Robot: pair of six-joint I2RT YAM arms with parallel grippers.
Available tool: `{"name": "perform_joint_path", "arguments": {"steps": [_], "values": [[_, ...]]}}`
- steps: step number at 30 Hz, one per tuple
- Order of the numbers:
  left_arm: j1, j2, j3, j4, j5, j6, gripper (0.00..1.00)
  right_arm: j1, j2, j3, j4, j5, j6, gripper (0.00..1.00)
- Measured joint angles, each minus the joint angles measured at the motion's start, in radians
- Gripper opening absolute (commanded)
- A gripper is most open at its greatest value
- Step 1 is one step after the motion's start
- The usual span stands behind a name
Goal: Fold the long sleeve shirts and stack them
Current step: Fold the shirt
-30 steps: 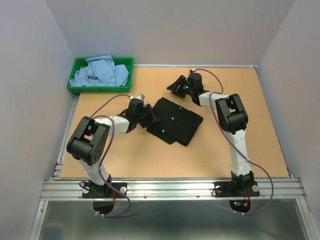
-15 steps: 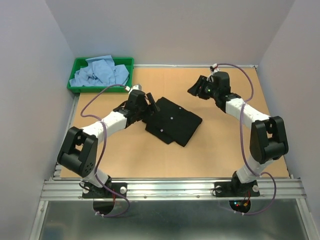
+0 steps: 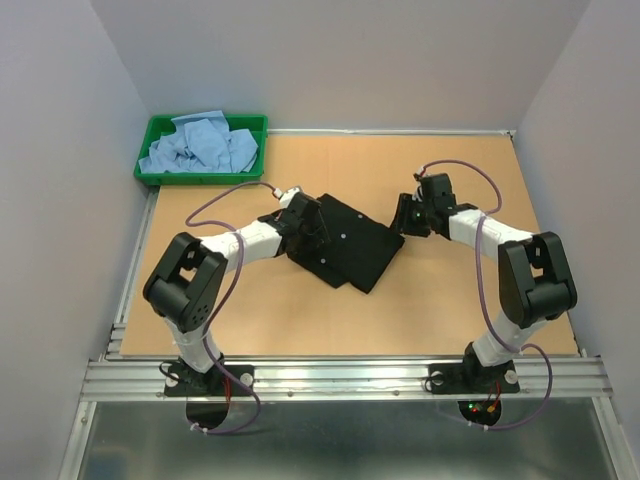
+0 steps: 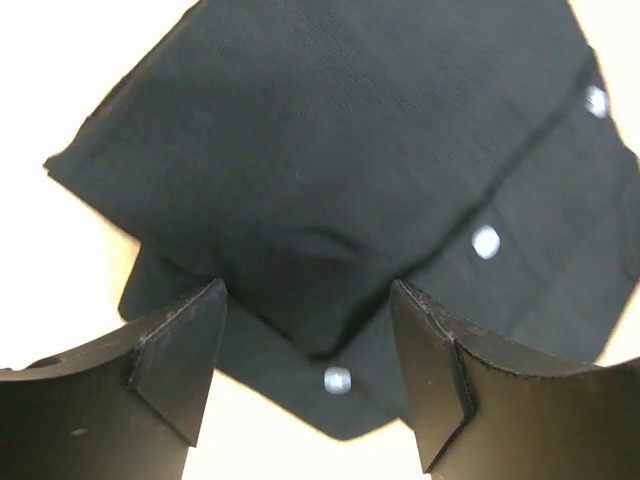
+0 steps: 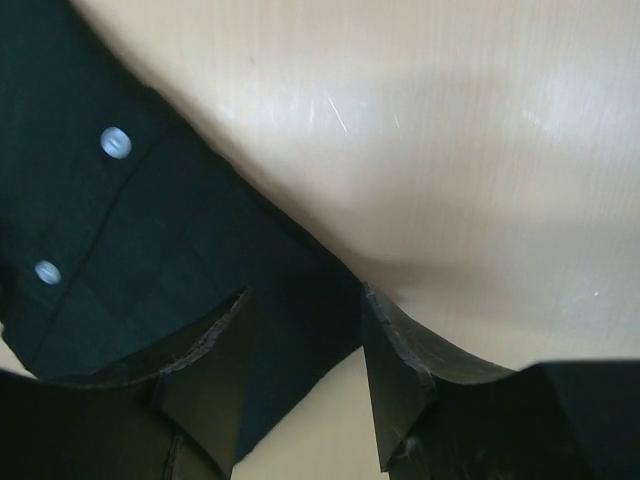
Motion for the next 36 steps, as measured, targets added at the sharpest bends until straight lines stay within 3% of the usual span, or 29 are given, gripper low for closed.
{"name": "perform_joint_path", "arguments": {"steps": [10, 15, 18, 22, 26, 30, 35, 36], "values": [[0.006, 0.229, 0.234, -0.035, -0.069, 0.119, 0.75, 0.097, -0.011, -0.116, 0.008, 0.034, -0.018, 0.47], [0.014, 0.338, 0.388, -0.053, -0.110, 0.264, 0.77, 0.267, -0.090, -0.206, 0.014, 0.054, 0.066, 0.47], [0.014, 0.401, 0.482, -0.038, -0.127, 0.373, 0.80, 0.468, -0.094, -0.208, 0.007, 0.058, 0.136, 0.48], [0.018, 0.424, 0.529, -0.019, -0.143, 0.468, 0.84, 0.618, -0.064, -0.182, -0.010, 0.033, 0.174, 0.51], [0.025, 0.392, 0.522, -0.006, -0.170, 0.503, 0.85, 0.624, -0.086, -0.180, -0.043, 0.082, 0.180, 0.54], [0.039, 0.234, 0.394, -0.017, -0.216, 0.456, 0.85, 0.594, -0.182, -0.178, -0.093, 0.181, 0.153, 0.54], [0.044, -0.046, 0.227, -0.068, -0.242, 0.296, 0.73, 0.545, -0.272, -0.133, -0.106, 0.233, 0.119, 0.54], [0.039, -0.096, 0.185, -0.061, -0.237, 0.264, 0.67, 0.536, -0.276, -0.121, -0.107, 0.238, 0.114, 0.54]]}}
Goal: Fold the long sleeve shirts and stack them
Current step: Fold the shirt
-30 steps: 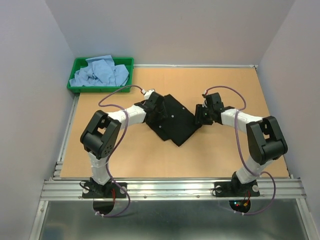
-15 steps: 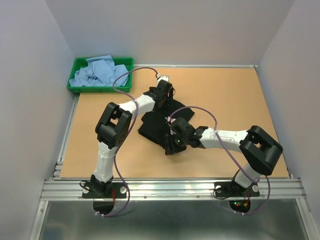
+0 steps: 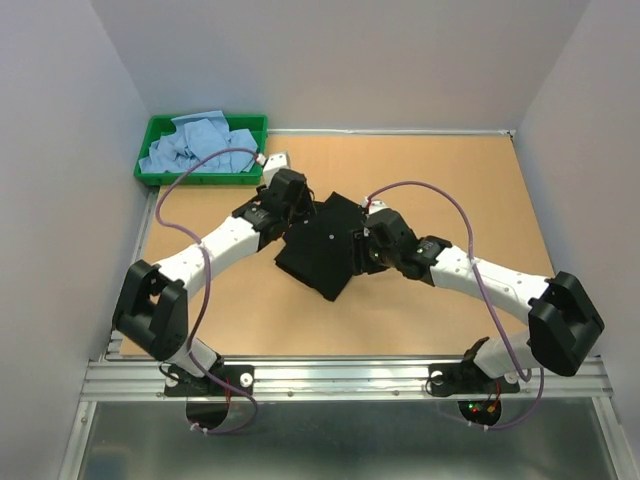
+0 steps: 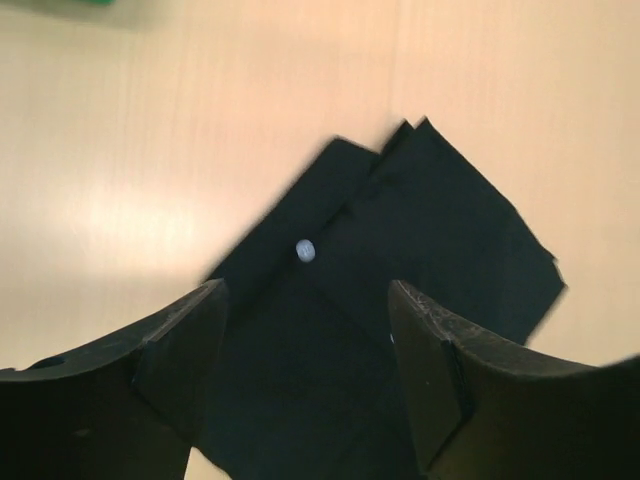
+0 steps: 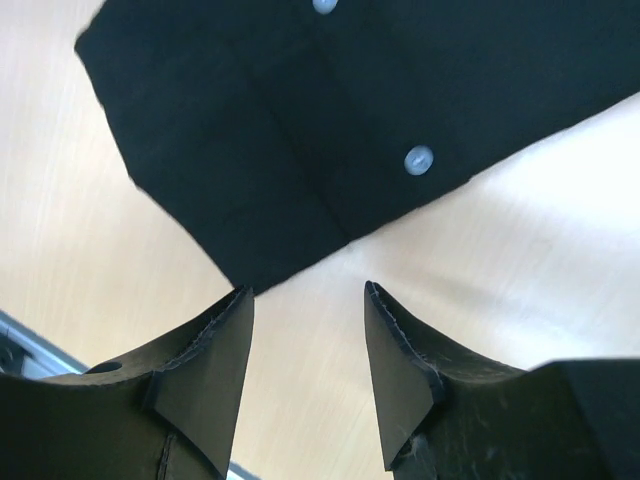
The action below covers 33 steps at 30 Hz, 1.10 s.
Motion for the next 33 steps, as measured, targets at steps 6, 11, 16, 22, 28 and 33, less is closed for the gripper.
{"name": "perform_joint_path", "arguments": {"steps": [6, 11, 16, 22, 28, 33], "values": [[-0.061, -0.068, -0.213, 0.014, 0.073, -0.177, 0.54, -0.012, 0.000, 0.011, -0.010, 0.006, -0.010, 0.54], [-0.079, 0.015, -0.315, 0.025, 0.098, -0.254, 0.52, -0.027, -0.039, 0.010, -0.014, 0.004, -0.010, 0.54], [-0.079, 0.043, -0.330, 0.066, 0.074, -0.291, 0.52, -0.099, -0.093, 0.010, -0.013, -0.006, -0.013, 0.54], [-0.079, 0.044, -0.330, 0.066, 0.055, -0.291, 0.53, -0.269, -0.026, 0.036, -0.015, -0.044, -0.028, 0.54], [-0.079, 0.044, -0.330, 0.066, 0.042, -0.237, 0.57, -0.388, 0.189, 0.186, -0.009, -0.089, -0.039, 0.53], [-0.079, 0.044, -0.325, 0.054, 0.025, -0.154, 0.60, -0.406, 0.350, 0.315, -0.003, -0.110, -0.074, 0.52]]}}
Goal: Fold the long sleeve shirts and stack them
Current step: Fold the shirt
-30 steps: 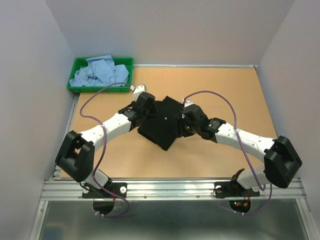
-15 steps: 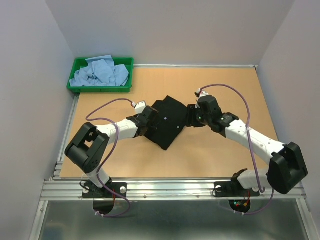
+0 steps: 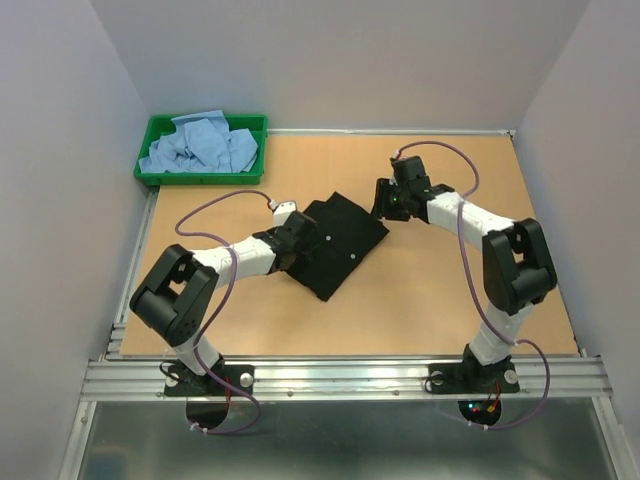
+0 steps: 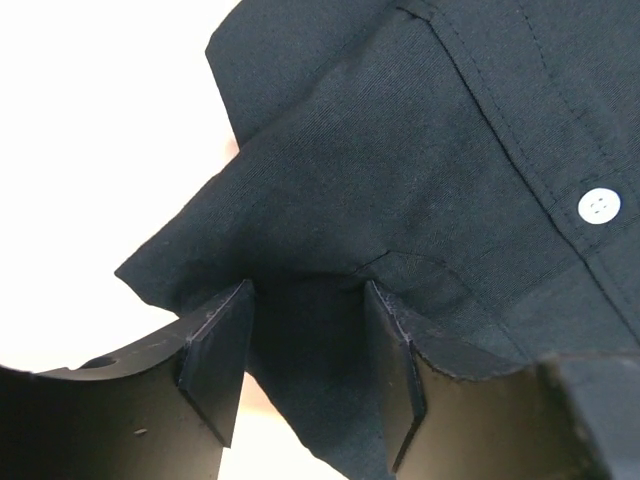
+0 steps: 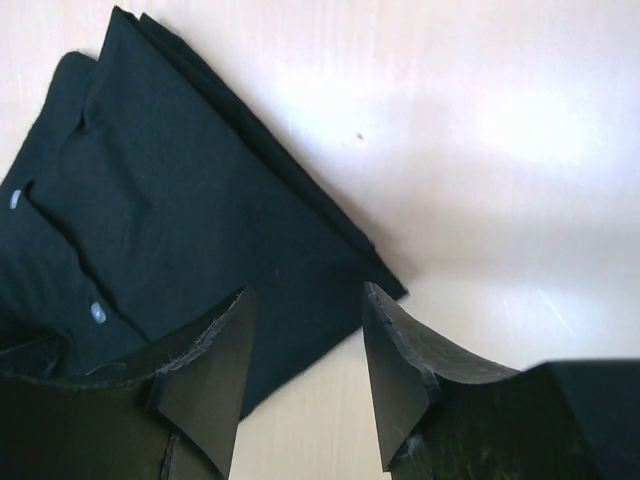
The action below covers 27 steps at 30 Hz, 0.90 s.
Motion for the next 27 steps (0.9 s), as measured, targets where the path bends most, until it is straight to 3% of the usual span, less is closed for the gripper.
{"name": "perform_joint_path", "arguments": {"steps": [9, 12, 18, 20, 27], "values": [[0.089, 0.041, 0.077, -0.053, -0.003, 0.169, 0.68, 0.000, 0.187, 0.039, 0.047, -0.051, -0.035, 0.38], [0.143, 0.074, 0.125, -0.060, -0.003, 0.219, 0.72, 0.002, 0.165, -0.022, 0.097, -0.079, -0.011, 0.28], [0.224, 0.153, 0.224, -0.063, -0.009, 0.301, 0.85, 0.065, 0.044, -0.198, 0.152, -0.104, 0.102, 0.28], [0.231, 0.159, 0.241, -0.064, -0.013, 0.318, 0.89, 0.106, 0.008, -0.239, 0.149, -0.104, 0.142, 0.32], [0.205, 0.082, 0.246, -0.051, -0.017, 0.392, 0.98, 0.147, -0.207, -0.326, 0.103, -0.048, 0.219, 0.69]]}}
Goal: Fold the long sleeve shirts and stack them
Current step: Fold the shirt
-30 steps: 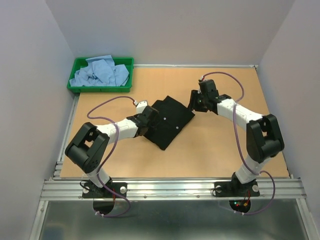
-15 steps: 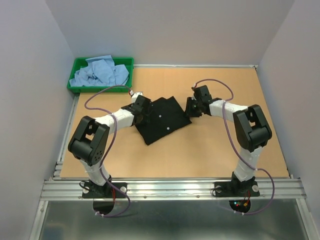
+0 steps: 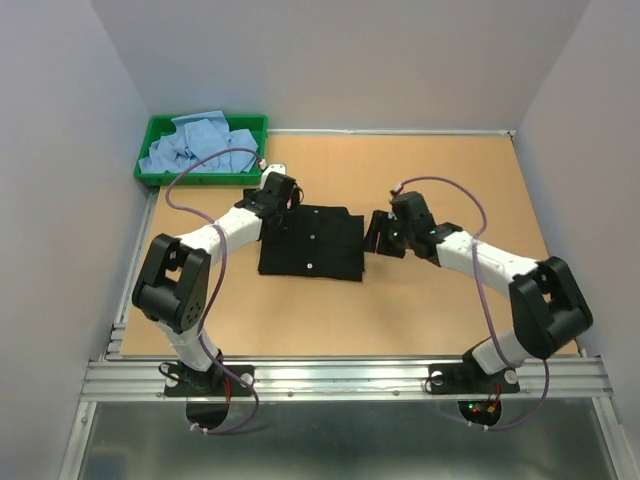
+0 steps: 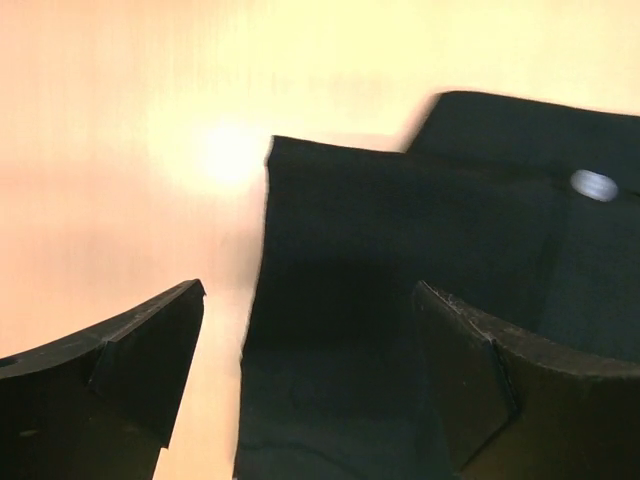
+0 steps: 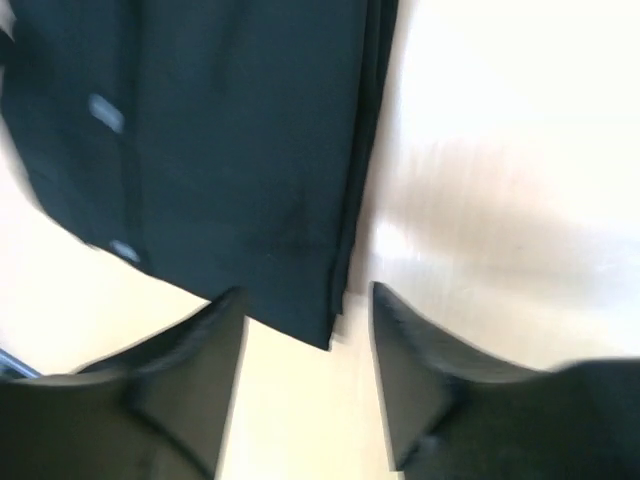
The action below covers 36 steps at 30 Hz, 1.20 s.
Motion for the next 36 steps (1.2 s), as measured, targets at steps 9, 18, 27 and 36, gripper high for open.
{"name": "perform_joint_path", "arguments": {"steps": [9, 18, 27, 36], "values": [[-0.373, -0.209, -0.046, 0.089, -0.070, 0.177, 0.98, -0.201, -0.260, 0.001, -0.097, 0.107, -0.056, 0.99], [-0.689, 0.007, -0.055, 0.109, -0.171, 0.336, 0.94, -0.240, -0.373, 0.001, -0.209, 0.197, -0.097, 1.00], [-0.723, 0.126, -0.042, 0.114, -0.235, 0.439, 0.86, -0.253, -0.423, 0.000, -0.237, 0.229, -0.100, 1.00], [-0.723, 0.220, 0.009, 0.164, -0.333, 0.476, 0.57, -0.259, -0.443, -0.021, -0.246, 0.234, -0.100, 1.00]]}}
